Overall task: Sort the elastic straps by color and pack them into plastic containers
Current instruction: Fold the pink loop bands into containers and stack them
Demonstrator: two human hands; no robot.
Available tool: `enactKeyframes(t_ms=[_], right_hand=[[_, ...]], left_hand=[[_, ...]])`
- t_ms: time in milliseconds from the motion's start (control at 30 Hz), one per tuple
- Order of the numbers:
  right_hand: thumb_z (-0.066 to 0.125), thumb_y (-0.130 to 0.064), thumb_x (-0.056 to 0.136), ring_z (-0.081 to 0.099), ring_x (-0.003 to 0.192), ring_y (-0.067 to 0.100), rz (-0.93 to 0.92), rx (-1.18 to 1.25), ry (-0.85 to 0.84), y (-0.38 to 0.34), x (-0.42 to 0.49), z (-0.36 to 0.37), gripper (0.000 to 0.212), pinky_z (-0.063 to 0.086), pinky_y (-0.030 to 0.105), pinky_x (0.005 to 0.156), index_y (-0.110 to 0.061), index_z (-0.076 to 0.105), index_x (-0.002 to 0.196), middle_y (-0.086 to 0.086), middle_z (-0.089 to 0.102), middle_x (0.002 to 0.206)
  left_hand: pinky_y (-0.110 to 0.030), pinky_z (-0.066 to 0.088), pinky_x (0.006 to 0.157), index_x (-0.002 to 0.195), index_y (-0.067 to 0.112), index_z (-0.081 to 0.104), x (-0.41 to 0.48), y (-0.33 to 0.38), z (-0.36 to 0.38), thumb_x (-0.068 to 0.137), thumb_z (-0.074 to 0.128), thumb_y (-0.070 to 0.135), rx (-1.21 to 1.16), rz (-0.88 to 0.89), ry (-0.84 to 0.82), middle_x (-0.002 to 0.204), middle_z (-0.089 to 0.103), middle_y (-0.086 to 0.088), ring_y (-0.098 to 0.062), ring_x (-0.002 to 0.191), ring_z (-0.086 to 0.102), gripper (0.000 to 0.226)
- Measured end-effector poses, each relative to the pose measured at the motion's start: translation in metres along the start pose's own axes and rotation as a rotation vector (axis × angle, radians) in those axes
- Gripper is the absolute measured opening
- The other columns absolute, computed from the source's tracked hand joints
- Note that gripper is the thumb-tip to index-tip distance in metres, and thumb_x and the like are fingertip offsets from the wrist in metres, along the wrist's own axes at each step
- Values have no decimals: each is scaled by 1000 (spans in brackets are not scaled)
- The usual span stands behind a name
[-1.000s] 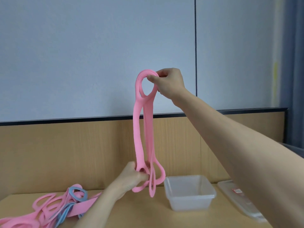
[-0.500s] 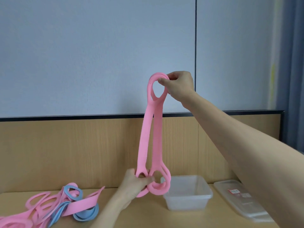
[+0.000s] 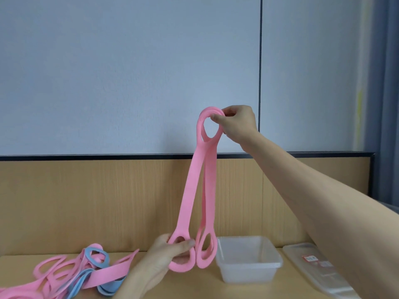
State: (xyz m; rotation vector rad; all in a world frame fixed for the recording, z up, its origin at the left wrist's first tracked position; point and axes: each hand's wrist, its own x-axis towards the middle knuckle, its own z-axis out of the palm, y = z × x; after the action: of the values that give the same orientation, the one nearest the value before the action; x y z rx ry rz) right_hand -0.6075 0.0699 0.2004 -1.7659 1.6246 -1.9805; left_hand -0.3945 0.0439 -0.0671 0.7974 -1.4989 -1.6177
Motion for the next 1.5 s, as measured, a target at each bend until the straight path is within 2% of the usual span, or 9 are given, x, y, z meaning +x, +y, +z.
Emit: enactKeyframes(t_ms=[200, 433, 600, 667, 833, 933, 1100, 1267, 1500], right_hand=[[79, -29, 84, 62, 62, 9, -3, -38, -5, -3, -2, 4, 12, 48, 22, 55, -21, 72, 80, -4, 71, 80], [79, -29, 83, 61, 60, 11, 4, -38, -5, -11, -3, 10, 13, 48, 23, 53, -18, 73, 81, -3, 70, 76], [81, -31, 83, 59, 58, 11, 33, -2, 18, -8, -3, 7, 16, 47, 23, 54, -17, 73, 80, -3, 67, 71], [80, -32, 83, 59, 58, 11, 45, 4, 32, -5, -3, 4, 16, 46, 23, 54, -17, 73, 81, -3, 67, 70], [76, -31, 82, 56, 58, 14, 71, -3, 67, 7, -1, -10, 19, 48, 27, 57, -13, 72, 81, -1, 65, 69], [73, -30, 83, 55, 58, 14, 111, -3, 86, 17, 1, -21, 19, 50, 30, 61, -11, 73, 80, 0, 72, 76], [69, -21, 84, 46, 60, 18, 224, 17, 28, 48, -5, -42, 26, 39, 26, 50, 4, 71, 85, 2, 73, 76], [58, -8, 83, 42, 60, 18, 319, -52, -151, 85, -20, -54, 13, 32, 26, 48, -3, 70, 86, 10, 61, 80], [46, -12, 86, 39, 58, 21, 427, -368, -160, 118, -43, -52, 11, 29, 27, 50, -6, 55, 83, 10, 55, 77]], left_hand=[[-40, 56, 92, 117, -8, 67, -6, -1, -10, 63, 98, 25, -97, -51, -155, 122, 70, -22, -33, 116, 68, 71], [-41, 46, 108, 98, 4, 78, -7, 8, 17, 80, 69, 32, 133, 31, -122, 110, 75, -14, -27, 109, 69, 34], [-26, 45, 87, 74, 14, 67, 0, 6, 30, 75, 70, 15, 259, 66, -21, 77, 65, 0, -13, 82, 63, 4], [-26, 45, 83, 68, 16, 67, 6, -1, 28, 82, 69, 4, 271, 82, 9, 73, 65, 1, -11, 78, 65, 19], [-35, 52, 86, 83, 7, 80, 6, -6, 12, 86, 62, -11, 146, 119, 105, 92, 77, -17, -27, 89, 72, 26], [-39, 49, 81, 93, 1, 80, 4, -4, -11, 86, 60, -15, -66, 115, 157, 95, 73, -24, -28, 81, 67, 26], [-36, 48, 71, 112, 11, 65, -3, 11, -49, 86, 49, -21, -237, 179, 264, 93, 75, -12, -20, 77, 69, 44], [-37, 43, 68, 112, 32, 67, -10, 33, -80, 86, 49, -19, -44, 92, 320, 87, 71, -13, -24, 81, 60, 60], [-31, 52, 46, 103, -4, 60, -17, 58, -81, 84, 43, -19, -130, 98, 324, 71, 61, -13, -20, 56, 61, 30]])
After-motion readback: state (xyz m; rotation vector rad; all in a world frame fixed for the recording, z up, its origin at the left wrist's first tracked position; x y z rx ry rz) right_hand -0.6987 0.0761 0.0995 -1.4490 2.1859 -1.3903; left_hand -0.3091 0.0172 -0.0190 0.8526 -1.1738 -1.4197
